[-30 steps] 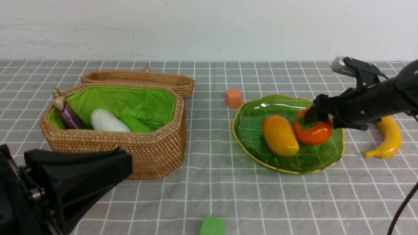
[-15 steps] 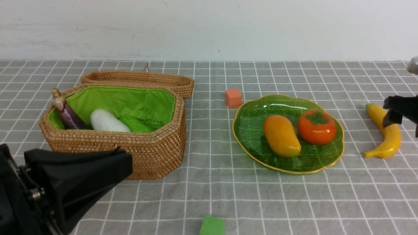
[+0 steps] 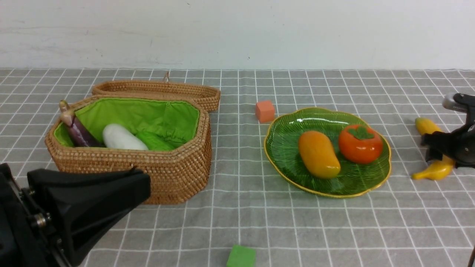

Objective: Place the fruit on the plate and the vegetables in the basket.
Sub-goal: Use the right arm to grab a banana and put it into the right plate

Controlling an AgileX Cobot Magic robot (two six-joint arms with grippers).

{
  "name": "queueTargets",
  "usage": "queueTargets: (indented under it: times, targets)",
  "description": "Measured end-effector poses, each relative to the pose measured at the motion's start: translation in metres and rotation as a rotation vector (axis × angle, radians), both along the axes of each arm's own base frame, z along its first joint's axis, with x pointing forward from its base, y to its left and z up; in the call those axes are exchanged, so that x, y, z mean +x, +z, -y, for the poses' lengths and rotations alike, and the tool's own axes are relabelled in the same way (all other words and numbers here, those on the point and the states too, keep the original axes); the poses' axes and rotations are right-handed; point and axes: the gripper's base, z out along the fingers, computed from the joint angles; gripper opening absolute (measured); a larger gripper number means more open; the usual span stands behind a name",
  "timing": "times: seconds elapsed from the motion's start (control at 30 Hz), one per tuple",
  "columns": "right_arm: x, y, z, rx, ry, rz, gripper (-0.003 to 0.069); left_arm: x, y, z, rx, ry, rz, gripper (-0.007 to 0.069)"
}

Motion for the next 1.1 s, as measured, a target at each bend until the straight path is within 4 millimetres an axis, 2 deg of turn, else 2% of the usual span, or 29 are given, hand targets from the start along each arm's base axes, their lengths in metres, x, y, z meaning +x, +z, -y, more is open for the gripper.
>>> queueTargets:
  times: [0.03,0.07,0.1,0.17,0.23,0.33,0.37,0.43,0.5,0.53,0.6,0.63,0.67,0.7,0.73,0.77,0.93,1.1]
  targets:
    - [0.000,0.000,0.000,-0.001,0.000,0.000,0.0398,0.000,0.000,0.000,0.000,0.000,0.000,0.0019]
    - [0.000,0.000,0.000,-0.001,0.000,-0.002,0.0398,0.000,0.000,0.000,0.000,0.000,0.000,0.0019]
    - [-0.002,0.004,0.000,0.001,0.001,-0.010,0.0312,0.000,0.000,0.000,0.000,0.000,0.000,0.0020]
    - [-0.006,0.010,-0.001,0.001,0.014,-0.032,0.0322,0.000,0.000,0.000,0.000,0.000,0.000,0.0022]
    - [-0.011,0.030,-0.003,-0.010,0.028,-0.015,0.0323,0.000,0.000,0.000,0.000,0.000,0.000,0.0022]
    - [-0.017,0.081,-0.013,-0.053,0.090,0.062,0.0323,0.000,0.000,0.000,0.001,0.000,0.000,0.0023]
    - [-0.018,0.087,-0.016,-0.065,0.109,0.071,0.0323,0.000,0.000,0.000,0.001,0.000,0.000,0.0023]
    - [-0.017,0.124,-0.043,-0.086,0.234,0.097,0.0323,0.000,0.000,0.000,0.002,0.000,0.001,0.0023]
    - [-0.017,0.140,-0.069,-0.041,0.319,0.081,0.0323,0.000,0.000,0.000,0.002,0.000,0.001,0.0024]
    - [-0.019,0.145,-0.094,0.029,0.384,0.044,0.0323,0.000,0.000,0.000,0.005,0.001,0.003,0.0024]
    - [-0.023,0.138,-0.132,0.127,0.465,-0.030,0.0323,0.000,-0.001,0.000,0.009,0.002,0.001,0.0024]
    - [-0.024,0.134,-0.144,0.150,0.482,-0.054,0.0323,0.000,-0.001,0.000,0.009,0.002,0.000,0.0024]
    - [-0.024,0.133,-0.147,0.154,0.485,-0.059,0.0323,0.000,-0.001,0.000,0.009,0.002,0.000,0.0024]
    - [-0.023,0.123,-0.167,0.184,0.490,-0.095,0.0323,0.000,-0.001,0.000,0.009,0.002,0.000,0.0025]
    - [-0.023,0.122,-0.168,0.188,0.481,-0.098,0.0323,0.000,-0.001,0.000,0.009,0.002,0.000,0.0025]
    - [-0.020,0.111,-0.178,0.197,0.452,-0.124,0.0323,0.000,-0.001,0.000,0.011,0.003,-0.001,0.0026]
    - [-0.010,0.090,-0.177,0.226,0.295,-0.157,0.0323,0.000,-0.001,-0.001,0.016,0.005,-0.006,0.0026]
    - [-0.010,0.086,-0.177,0.237,0.264,-0.173,0.0323,0.000,-0.001,-0.001,0.016,0.005,-0.006,0.0028]
